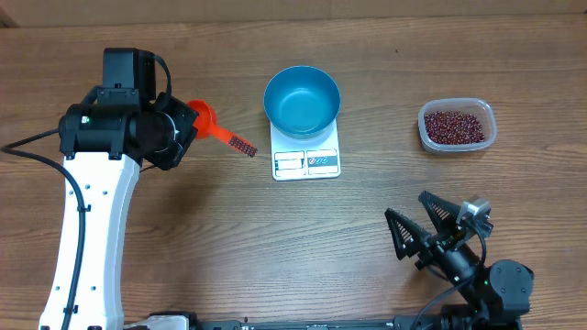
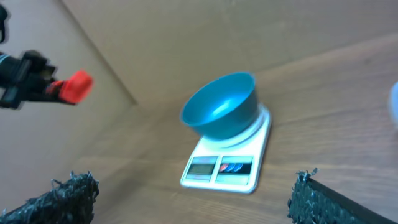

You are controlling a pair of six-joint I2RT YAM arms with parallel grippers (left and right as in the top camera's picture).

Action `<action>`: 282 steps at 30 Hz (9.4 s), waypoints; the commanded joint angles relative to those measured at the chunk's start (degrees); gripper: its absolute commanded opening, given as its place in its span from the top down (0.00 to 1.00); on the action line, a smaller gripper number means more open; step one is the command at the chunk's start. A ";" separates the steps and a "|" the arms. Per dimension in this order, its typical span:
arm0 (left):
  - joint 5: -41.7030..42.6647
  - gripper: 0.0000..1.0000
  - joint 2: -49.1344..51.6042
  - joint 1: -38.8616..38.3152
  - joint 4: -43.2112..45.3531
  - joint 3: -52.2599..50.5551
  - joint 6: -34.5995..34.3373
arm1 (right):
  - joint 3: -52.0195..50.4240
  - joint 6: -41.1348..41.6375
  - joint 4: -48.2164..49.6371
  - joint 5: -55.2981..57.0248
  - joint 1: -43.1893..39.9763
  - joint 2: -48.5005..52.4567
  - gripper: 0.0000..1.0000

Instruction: Scoop item into bowl and weigh 150g on scale

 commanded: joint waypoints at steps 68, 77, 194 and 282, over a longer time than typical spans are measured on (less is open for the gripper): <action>-0.37 0.96 9.42 -15.61 6.32 0.28 -13.09 | 46.77 29.49 11.28 1.16 27.76 77.18 0.56; -0.37 0.96 9.42 -16.92 6.51 0.28 -16.41 | 46.77 29.83 11.21 1.33 27.76 77.46 0.65; 6.58 0.14 8.35 -10.86 15.43 9.44 44.50 | 47.69 5.38 -16.52 6.25 1.27 61.94 0.96; -14.23 0.96 33.62 -34.25 33.55 -8.26 29.90 | 59.63 -3.85 -33.51 5.38 -12.87 64.28 0.96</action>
